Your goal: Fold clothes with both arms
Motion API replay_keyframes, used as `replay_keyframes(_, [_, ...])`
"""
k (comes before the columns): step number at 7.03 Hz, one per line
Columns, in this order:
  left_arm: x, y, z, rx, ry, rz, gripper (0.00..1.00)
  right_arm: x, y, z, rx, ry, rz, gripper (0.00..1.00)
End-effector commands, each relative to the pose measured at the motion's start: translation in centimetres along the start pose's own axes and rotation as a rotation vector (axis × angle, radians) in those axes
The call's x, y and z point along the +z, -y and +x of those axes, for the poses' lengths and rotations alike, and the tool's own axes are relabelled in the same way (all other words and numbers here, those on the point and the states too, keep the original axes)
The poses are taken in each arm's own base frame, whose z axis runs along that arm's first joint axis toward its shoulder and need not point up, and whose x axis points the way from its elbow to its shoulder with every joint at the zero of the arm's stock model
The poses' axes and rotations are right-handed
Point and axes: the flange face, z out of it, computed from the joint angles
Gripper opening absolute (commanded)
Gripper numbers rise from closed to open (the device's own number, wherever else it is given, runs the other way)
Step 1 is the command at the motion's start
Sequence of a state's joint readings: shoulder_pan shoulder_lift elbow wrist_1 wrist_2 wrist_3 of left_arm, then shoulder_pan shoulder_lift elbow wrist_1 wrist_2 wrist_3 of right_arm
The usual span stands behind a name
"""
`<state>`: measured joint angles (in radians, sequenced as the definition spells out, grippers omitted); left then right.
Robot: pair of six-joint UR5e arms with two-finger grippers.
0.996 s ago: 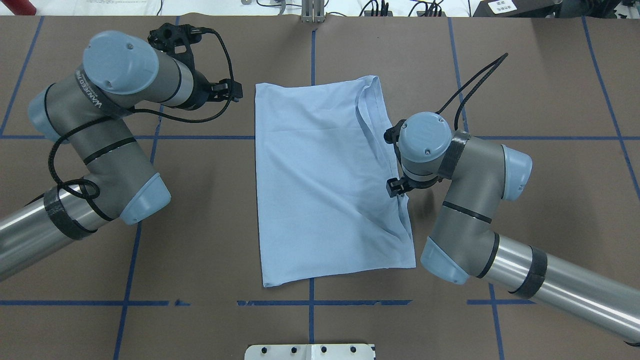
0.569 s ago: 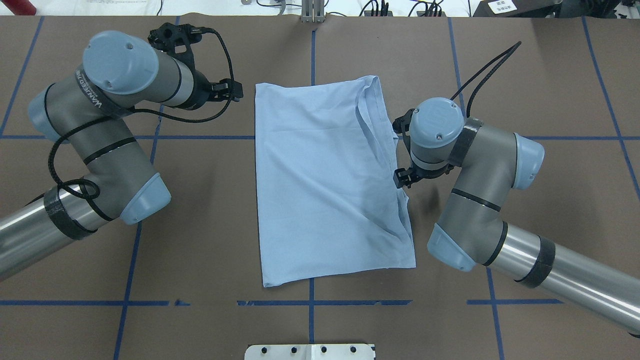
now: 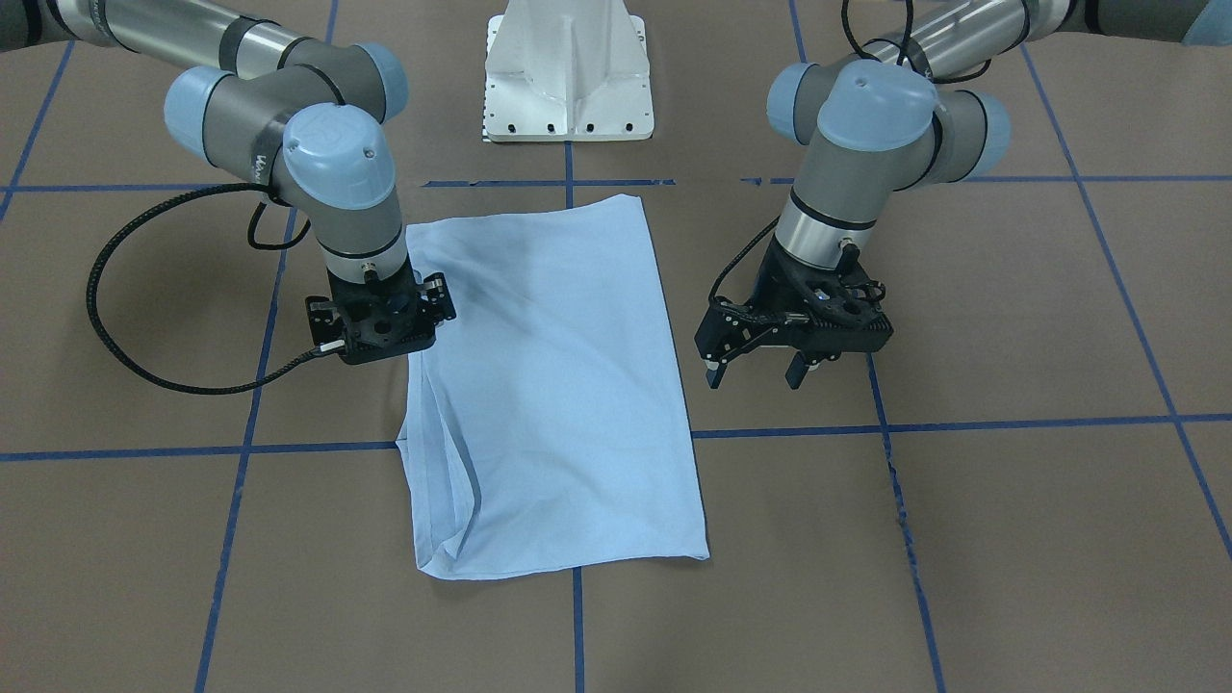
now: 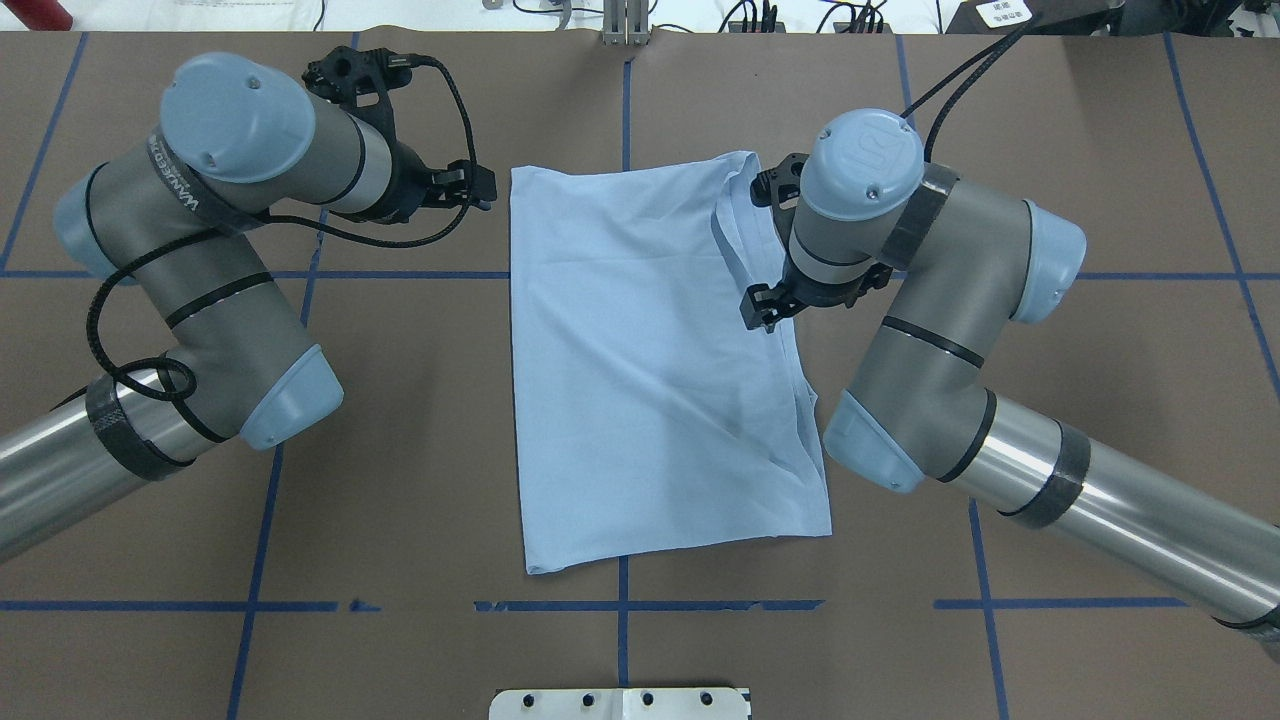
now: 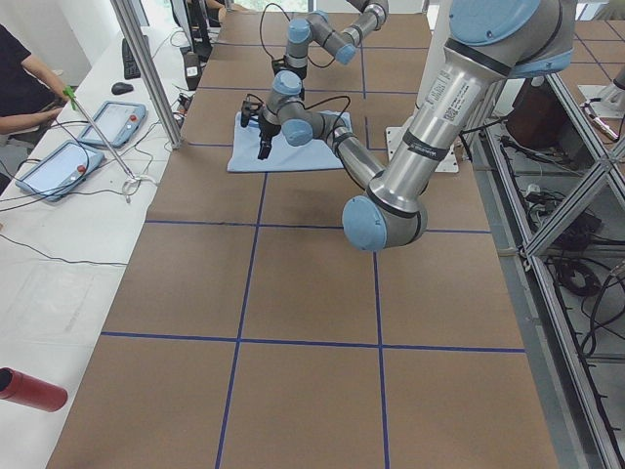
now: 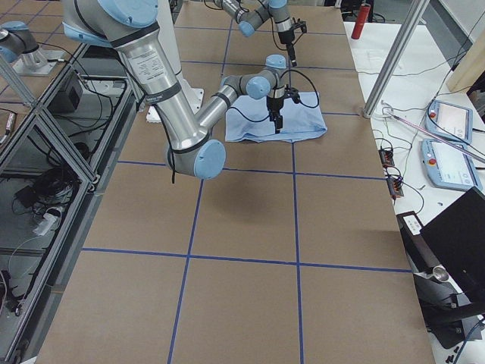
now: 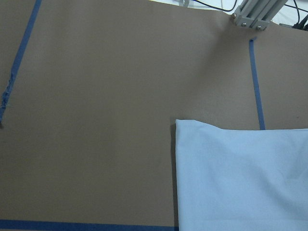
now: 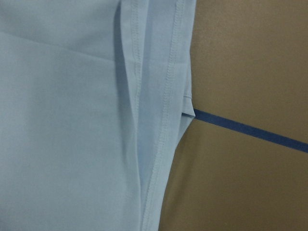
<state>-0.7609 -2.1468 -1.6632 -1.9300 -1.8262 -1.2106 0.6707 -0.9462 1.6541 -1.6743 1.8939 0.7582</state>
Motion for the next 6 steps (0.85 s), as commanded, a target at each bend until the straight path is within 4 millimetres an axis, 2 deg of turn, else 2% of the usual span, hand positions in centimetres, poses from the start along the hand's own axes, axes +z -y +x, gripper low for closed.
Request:
replay_keyframes(1, [-0.3,-0.2,0.4,0.002,-0.014,-0.007,1.0,0.8,4.3,-3.4,0.011,-0.012,-0.011,1.0])
replay_keyframes(2, [-0.3,-0.2,0.4,0.002,-0.016,-0.006,1.0,3.0,5.5,-3.1,0.006,0.0,0.008,1.0])
replay_keyframes(3, [-0.6,-0.1,0.6,0.003,-0.021,-0.002,1.0,4.3,7.6,-1.8,0.018,0.002,0.031,1.0])
replay_keyframes(5, [-0.6,-0.1,0.6,0.004,-0.023,-0.002,1.0,5.4,10.0,0.0,0.007,-0.034,0.014,1.0])
replay_keyframes(6, [-0.7,-0.1,0.7,0.004,-0.024,-0.001,1.0,6.2,10.3,0.2,0.011,-0.046,0.001,1.0])
